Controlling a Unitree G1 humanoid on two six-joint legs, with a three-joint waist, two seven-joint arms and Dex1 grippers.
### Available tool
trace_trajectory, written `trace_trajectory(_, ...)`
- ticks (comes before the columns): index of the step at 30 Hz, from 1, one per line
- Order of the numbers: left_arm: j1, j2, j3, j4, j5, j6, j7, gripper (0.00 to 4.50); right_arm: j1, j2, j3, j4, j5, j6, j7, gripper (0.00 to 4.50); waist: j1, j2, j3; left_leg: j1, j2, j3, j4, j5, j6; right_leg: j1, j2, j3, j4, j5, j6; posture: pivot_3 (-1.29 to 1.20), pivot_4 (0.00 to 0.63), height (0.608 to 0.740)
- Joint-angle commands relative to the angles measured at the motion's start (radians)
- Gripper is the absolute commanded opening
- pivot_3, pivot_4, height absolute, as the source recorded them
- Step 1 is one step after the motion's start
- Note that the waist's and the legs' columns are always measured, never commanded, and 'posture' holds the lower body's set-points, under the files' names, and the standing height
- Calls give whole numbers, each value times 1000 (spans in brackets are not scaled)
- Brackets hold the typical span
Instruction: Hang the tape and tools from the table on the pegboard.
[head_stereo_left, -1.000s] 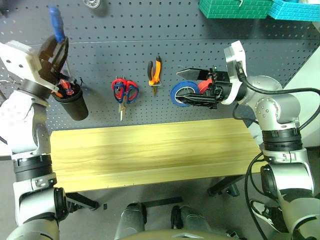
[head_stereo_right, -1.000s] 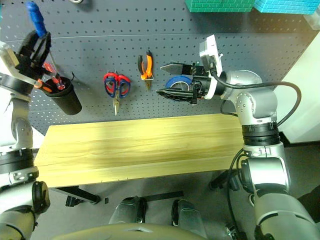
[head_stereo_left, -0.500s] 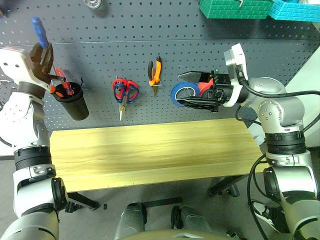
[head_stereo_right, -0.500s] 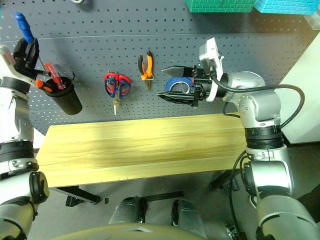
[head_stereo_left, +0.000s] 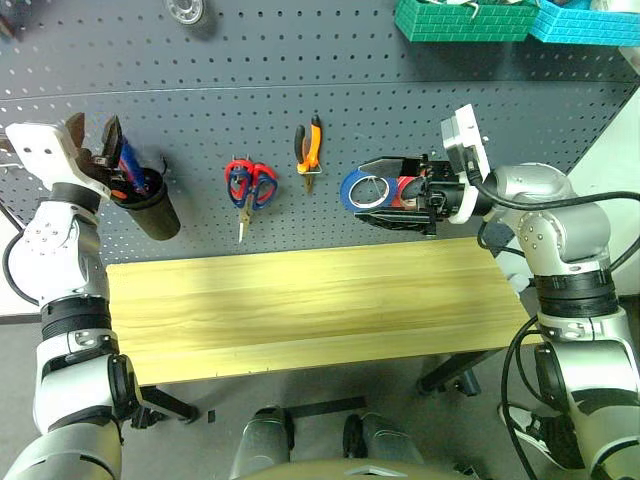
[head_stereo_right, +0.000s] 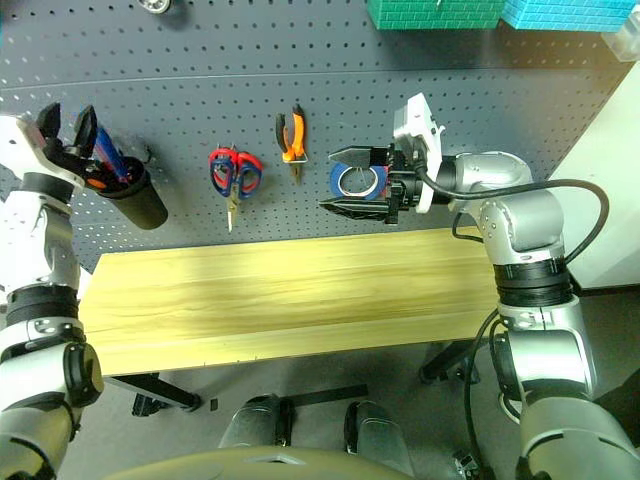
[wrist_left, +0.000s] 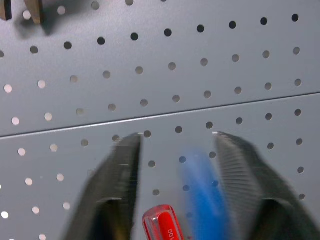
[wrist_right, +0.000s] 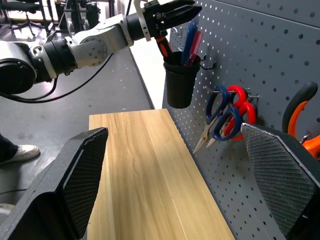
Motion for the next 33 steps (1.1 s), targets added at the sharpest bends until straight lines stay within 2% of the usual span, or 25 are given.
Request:
trace_trajectory(1, -5, 17, -4, 18, 23, -13, 16, 3860, -7, -9, -18, -34, 7, -7, -10, 4500, 0, 0, 0, 0, 0, 0, 0, 0, 0, 0, 0, 0, 0, 0, 0, 162, 42, 740)
trace_trajectory(3, -1, 20, -7, 9, 24, -22, 4, 4486, -5, -8, -17, -37, 7, -7, -13, 4500, 0, 0, 0, 0, 0, 0, 0, 0, 0, 0, 0, 0, 0, 0, 0, 161, 42, 740)
trace_trajectory(9, 68, 16, -7, -142, -51, 50, -96, 4486, -5, -20, -36, -34, 24, 9, -15, 4500, -3, 0, 0, 0, 0, 1, 0, 0, 0, 0, 0, 1, 1, 0, -1, 147, 48, 740)
trace_trajectory(16, 340, 47, 51, -420, -236, 204, -296, 4486, 56, -69, -64, -61, 52, 36, -4, 4500, -6, 0, 0, 1, 0, 2, -1, 0, 0, -1, -1, 2, 2, -3, -5, 148, 62, 740)
trace_trajectory(18, 396, 53, 57, -468, -271, 195, -366, 4486, 79, -79, -77, -89, 70, 56, -13, 4500, -5, 0, 0, 1, 0, 2, -1, -1, -1, -2, -1, 2, 2, -4, -4, 151, 64, 740)
trace_trajectory(23, 482, 57, 51, -511, -269, 149, -470, 4486, 147, -90, -99, -185, 114, 114, -59, 4500, -2, 0, 0, 1, 0, 1, -1, -2, -3, -2, -2, 2, 1, -7, -5, 144, 68, 740)
trace_trajectory(28, 482, 33, 57, -495, -287, 122, -509, 4486, 193, -81, -94, -246, 129, 147, -109, 4500, -5, 0, 0, 1, 1, 1, -2, -2, -3, -2, -2, 2, 0, -7, -5, 125, 72, 740)
trace_trajectory(33, 517, 39, 50, -475, -321, 124, -631, 4486, 227, -92, -96, -256, 127, 137, -108, 4500, -9, 1, 0, 1, 1, 1, -3, -2, -3, -2, -1, 2, -2, -7, -5, 100, 78, 740)
